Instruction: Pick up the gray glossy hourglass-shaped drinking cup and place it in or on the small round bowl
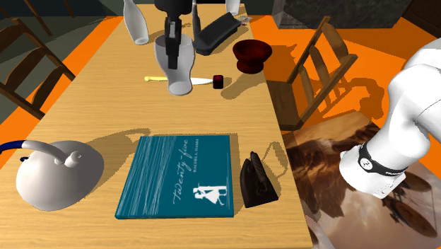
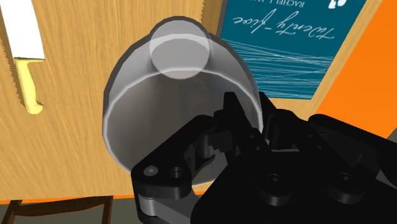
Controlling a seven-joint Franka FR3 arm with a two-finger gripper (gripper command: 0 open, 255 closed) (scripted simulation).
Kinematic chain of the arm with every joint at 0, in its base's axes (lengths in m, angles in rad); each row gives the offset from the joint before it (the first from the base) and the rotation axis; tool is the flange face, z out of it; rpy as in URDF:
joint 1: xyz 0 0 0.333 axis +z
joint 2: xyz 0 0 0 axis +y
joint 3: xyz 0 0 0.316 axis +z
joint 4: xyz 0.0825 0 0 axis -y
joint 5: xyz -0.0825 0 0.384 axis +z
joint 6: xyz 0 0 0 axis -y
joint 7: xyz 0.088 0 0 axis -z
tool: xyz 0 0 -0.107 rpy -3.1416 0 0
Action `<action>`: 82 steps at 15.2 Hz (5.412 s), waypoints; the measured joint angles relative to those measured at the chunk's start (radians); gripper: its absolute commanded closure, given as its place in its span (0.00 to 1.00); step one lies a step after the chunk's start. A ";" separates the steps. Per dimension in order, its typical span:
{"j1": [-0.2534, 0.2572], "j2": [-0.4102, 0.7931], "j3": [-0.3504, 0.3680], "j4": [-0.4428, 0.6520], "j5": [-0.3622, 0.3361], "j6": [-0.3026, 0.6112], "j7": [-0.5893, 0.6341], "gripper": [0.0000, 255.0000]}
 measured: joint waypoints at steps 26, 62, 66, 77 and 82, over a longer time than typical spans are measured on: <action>-0.283 -0.097 -0.275 0.002 0.003 -0.206 -0.528 1.00; -0.476 0.123 -0.369 -0.036 0.176 -0.099 -0.893 1.00; -0.476 0.123 -0.369 -0.036 0.176 -0.098 -0.893 0.00; -0.498 0.113 -0.383 0.070 0.159 -0.211 -0.880 0.00; -0.498 0.112 -0.383 0.075 0.158 -0.217 -0.878 0.00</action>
